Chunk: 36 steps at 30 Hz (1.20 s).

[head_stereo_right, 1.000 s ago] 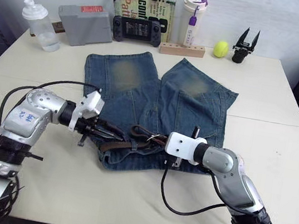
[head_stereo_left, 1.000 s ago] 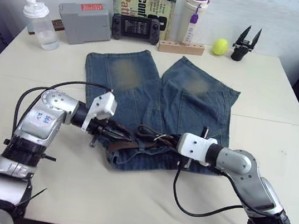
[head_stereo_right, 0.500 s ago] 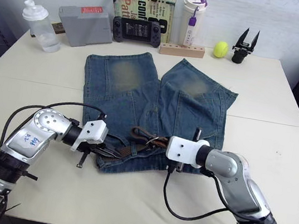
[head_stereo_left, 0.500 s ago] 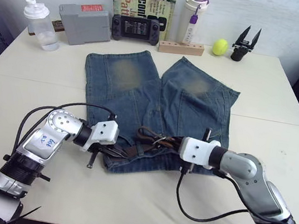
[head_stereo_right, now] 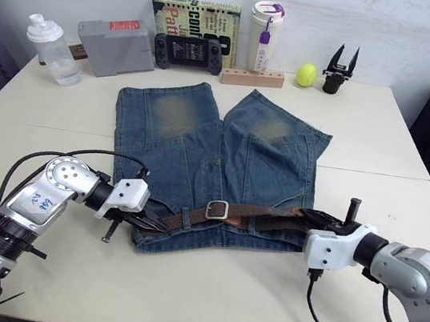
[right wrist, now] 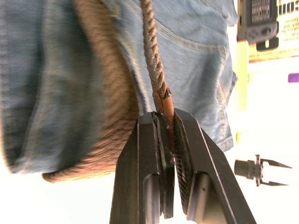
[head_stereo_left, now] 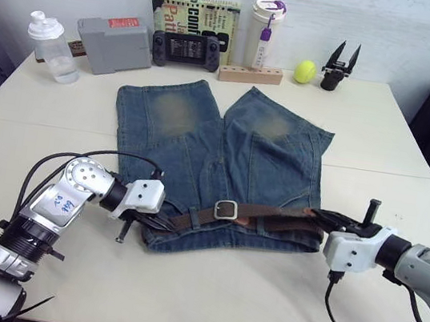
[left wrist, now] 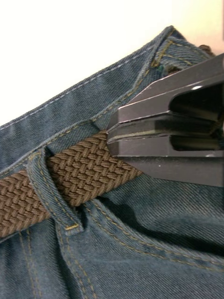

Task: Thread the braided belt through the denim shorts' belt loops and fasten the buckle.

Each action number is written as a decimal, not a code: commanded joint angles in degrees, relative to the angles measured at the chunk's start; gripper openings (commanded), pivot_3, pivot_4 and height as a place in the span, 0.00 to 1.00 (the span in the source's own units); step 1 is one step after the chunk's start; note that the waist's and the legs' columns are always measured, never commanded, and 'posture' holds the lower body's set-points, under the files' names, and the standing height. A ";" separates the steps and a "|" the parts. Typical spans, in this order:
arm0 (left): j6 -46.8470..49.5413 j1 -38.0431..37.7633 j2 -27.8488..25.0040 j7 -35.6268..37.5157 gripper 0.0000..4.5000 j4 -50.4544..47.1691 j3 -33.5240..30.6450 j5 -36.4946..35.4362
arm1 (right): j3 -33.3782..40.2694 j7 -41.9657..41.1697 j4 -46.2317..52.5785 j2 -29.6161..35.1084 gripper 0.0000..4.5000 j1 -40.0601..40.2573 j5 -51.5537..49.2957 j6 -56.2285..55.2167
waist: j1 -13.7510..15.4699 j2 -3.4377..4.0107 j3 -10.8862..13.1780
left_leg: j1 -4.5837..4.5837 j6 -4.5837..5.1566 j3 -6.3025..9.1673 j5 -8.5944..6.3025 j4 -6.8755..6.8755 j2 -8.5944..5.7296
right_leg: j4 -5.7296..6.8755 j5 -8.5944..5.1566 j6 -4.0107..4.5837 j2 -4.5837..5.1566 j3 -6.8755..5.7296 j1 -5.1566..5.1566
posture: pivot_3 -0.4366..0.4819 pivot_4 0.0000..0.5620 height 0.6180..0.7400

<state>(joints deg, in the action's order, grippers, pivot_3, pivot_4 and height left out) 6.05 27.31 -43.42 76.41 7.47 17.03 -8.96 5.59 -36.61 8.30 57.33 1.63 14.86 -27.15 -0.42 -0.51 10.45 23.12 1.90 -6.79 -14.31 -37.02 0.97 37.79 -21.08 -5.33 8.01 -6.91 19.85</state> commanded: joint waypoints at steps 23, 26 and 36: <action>25.21 -2.97 -6.50 0.29 0.84 -0.36 -26.42 -24.98 | 13.62 -6.94 2.02 -2.65 1.00 -0.25 -44.88 32.75 | 0.15 -0.24 0.52 | 0.37 0.29 0.10 0.05 -0.12 0.04 | 0.01 -0.03 0.06 0.01 0.04 0.29 | 0.48 0.27 0.62; 28.83 -7.79 -5.25 -5.95 0.98 -2.16 -34.47 -28.30 | 18.53 -8.12 1.14 -3.43 1.00 3.75 -50.96 41.25 | 0.26 -0.27 0.56 | 0.71 0.37 0.19 0.09 -0.13 0.01 | -0.01 -0.02 0.07 0.05 -0.04 0.55 | 0.48 0.27 0.62; 19.21 -29.48 5.08 -23.14 0.98 -11.68 -44.25 -21.42 | 19.12 -9.83 1.23 -5.95 1.00 9.84 -47.49 43.14 | 0.36 -0.23 0.63 | 1.02 0.59 0.27 -0.25 -0.15 -0.17 | -0.24 0.12 -0.19 0.26 -0.26 0.64 | 0.48 0.27 0.62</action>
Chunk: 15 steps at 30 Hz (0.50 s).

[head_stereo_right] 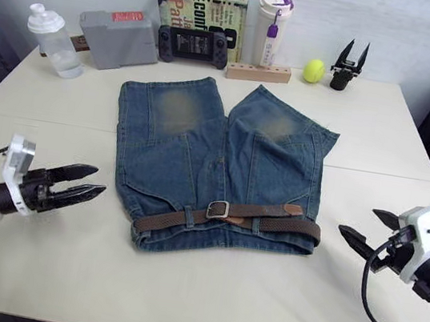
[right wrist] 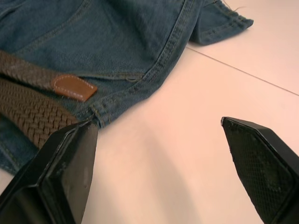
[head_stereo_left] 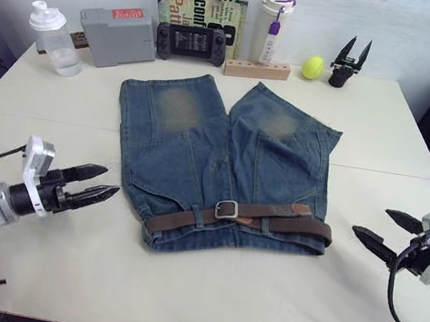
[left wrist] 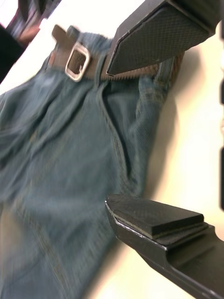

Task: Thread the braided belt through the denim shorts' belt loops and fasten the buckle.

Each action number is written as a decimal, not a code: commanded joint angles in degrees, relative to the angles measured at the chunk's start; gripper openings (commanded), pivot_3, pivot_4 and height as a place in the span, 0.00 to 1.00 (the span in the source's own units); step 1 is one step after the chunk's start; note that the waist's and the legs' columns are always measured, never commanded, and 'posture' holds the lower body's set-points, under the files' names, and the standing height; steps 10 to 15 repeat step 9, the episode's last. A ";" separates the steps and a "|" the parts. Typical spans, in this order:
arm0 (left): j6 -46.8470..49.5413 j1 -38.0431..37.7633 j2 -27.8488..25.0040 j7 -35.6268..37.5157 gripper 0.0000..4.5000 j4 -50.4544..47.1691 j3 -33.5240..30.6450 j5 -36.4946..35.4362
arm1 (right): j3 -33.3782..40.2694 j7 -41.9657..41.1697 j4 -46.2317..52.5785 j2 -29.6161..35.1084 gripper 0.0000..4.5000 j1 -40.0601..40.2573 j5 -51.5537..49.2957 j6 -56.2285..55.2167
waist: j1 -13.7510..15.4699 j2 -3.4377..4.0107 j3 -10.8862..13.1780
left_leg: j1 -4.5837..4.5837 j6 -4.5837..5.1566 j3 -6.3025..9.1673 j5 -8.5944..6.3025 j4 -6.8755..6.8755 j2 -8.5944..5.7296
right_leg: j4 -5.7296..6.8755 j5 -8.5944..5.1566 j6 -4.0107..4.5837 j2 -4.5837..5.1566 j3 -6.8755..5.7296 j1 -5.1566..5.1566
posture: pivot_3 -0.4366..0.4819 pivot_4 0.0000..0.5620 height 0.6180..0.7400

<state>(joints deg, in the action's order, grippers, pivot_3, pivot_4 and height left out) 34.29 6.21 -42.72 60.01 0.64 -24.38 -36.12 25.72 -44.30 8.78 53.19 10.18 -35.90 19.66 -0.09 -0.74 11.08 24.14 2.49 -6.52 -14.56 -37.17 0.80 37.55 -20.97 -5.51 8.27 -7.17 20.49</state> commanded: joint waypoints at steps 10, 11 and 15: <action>-16.79 -16.06 9.72 -10.01 0.98 -7.40 -1.49 8.75 | -3.99 -1.86 1.54 -6.51 1.00 0.32 5.50 -4.88 | 0.44 0.00 0.01 | 0.02 -0.07 -0.04 -0.01 0.06 0.01 | -0.04 0.04 -0.02 0.05 0.04 0.09 | 0.48 0.27 0.62; -16.79 -16.06 9.72 -10.01 0.98 -7.40 -1.49 8.75 | -3.99 -1.86 1.54 -6.51 1.00 0.32 5.50 -4.88 | 0.44 0.00 0.01 | 0.02 -0.07 -0.04 -0.01 0.06 0.01 | -0.04 0.04 -0.02 0.05 0.04 0.09 | 0.48 0.27 0.62; -16.79 -16.06 9.72 -10.01 0.98 -7.40 -1.49 8.75 | -3.99 -1.86 1.54 -6.51 1.00 0.32 5.50 -4.88 | 0.44 0.00 0.01 | 0.02 -0.07 -0.04 -0.01 0.06 0.01 | -0.04 0.04 -0.02 0.05 0.04 0.09 | 0.48 0.27 0.62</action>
